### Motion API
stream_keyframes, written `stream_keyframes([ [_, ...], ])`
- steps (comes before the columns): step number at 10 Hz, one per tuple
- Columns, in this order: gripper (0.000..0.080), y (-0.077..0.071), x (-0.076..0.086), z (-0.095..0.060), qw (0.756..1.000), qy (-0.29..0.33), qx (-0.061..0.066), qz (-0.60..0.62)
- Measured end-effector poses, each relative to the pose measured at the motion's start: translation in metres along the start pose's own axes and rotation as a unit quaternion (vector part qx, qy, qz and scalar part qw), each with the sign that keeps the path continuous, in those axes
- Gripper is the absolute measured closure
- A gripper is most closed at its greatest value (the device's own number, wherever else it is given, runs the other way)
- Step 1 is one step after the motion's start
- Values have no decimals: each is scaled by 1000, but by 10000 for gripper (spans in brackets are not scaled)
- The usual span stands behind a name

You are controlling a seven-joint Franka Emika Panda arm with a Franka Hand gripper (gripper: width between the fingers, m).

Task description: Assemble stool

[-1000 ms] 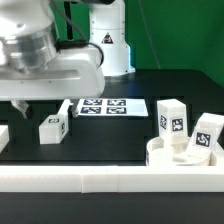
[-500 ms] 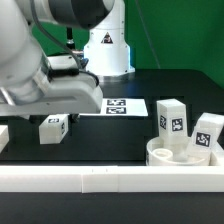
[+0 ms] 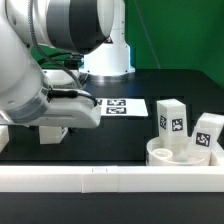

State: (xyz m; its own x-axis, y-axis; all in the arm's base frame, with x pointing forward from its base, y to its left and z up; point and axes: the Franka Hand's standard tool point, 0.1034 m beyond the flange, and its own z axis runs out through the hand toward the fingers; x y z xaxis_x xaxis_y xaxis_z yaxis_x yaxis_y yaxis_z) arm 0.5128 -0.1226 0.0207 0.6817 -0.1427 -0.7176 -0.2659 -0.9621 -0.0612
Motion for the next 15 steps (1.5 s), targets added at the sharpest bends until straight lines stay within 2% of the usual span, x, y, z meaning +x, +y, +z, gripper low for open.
stream_keyframes([
  [2,151,-1,-1,2,1000,-4,-2,-1],
  [3,151,-1,-12,9,998,-57,2,1],
  [4,151,0,-17,13,993,-122,3,4],
  [5,151,1,-9,13,990,-144,-7,3],
  [6,151,-1,-1,8,992,-123,-16,0],
  [8,403,-1,-1,10,993,-119,-15,-1],
  [9,403,0,-1,10,993,-118,-15,0],
  [10,475,0,0,10,993,-118,-16,0],
  [12,475,-1,0,9,993,-117,-16,1],
  [14,475,-17,-6,-1,993,-112,-20,26],
  [15,475,-39,-13,-12,992,-109,-23,55],
])
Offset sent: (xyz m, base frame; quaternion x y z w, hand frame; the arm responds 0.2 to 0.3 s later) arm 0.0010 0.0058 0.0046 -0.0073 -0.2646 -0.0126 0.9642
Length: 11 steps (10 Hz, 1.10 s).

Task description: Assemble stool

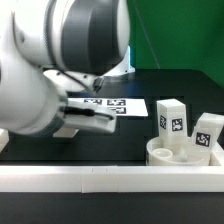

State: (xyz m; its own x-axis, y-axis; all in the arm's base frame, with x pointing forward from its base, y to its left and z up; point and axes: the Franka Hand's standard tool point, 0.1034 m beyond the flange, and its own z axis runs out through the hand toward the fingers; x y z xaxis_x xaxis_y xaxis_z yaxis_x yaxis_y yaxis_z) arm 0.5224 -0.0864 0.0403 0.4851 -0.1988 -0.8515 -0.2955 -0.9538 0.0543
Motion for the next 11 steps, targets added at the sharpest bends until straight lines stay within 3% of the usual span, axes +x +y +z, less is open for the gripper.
stream_keyframes([
  [3,475,-59,-25,-35,998,34,5,45],
  [5,475,-50,-20,-27,999,36,9,35],
  [7,475,-53,-15,-32,998,56,10,33],
  [8,475,-61,-3,-46,993,117,17,27],
  [11,474,-96,-28,-75,965,260,36,10],
])
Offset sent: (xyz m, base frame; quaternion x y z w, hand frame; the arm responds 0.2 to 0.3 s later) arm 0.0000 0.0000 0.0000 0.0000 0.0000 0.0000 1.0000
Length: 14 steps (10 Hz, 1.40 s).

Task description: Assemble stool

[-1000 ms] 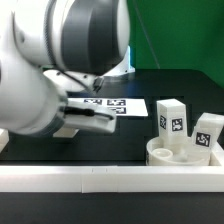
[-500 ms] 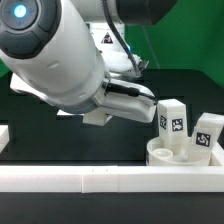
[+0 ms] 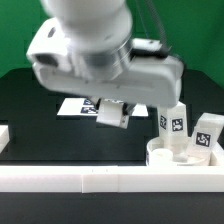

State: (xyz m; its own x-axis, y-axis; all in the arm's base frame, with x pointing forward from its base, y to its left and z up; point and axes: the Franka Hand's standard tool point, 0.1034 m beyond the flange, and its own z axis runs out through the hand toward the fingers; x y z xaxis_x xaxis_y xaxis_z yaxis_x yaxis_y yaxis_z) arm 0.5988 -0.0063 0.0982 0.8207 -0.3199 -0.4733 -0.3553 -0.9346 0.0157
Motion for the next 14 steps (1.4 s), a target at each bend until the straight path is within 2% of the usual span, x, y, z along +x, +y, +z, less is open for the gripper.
stream_keyframes([
  [1,474,-10,0,-16,998,59,12,-7],
  [2,474,-12,-4,-22,996,91,19,-8],
  [4,474,-19,3,-23,981,189,34,-12],
  [5,474,-25,5,-26,969,245,41,-16],
  [8,474,-60,3,-38,925,373,63,-33],
  [9,474,-68,6,-44,897,434,72,-40],
  [10,474,-69,4,-40,879,469,78,-39],
  [11,474,-68,3,-33,886,457,73,-42],
  [12,474,-68,4,-35,885,458,73,-42],
  [14,474,-64,-1,-21,883,461,76,-34],
])
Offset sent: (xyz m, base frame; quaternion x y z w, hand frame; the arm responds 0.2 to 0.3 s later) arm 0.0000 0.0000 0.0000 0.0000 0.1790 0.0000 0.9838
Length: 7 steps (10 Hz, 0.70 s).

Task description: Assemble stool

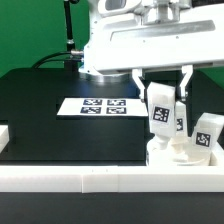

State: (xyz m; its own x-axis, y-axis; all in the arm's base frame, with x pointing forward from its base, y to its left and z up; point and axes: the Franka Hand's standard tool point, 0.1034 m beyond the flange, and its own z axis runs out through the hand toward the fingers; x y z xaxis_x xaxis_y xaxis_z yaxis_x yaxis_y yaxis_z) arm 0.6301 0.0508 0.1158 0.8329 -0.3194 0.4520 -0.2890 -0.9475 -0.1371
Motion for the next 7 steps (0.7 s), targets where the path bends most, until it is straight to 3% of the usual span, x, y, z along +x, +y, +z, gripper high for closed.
stream_keyframes([
  [2,474,9,-12,0,1000,11,-2,6],
  [3,474,6,-18,1,1000,8,-1,8],
  [7,474,2,-20,2,1000,9,0,7],
])
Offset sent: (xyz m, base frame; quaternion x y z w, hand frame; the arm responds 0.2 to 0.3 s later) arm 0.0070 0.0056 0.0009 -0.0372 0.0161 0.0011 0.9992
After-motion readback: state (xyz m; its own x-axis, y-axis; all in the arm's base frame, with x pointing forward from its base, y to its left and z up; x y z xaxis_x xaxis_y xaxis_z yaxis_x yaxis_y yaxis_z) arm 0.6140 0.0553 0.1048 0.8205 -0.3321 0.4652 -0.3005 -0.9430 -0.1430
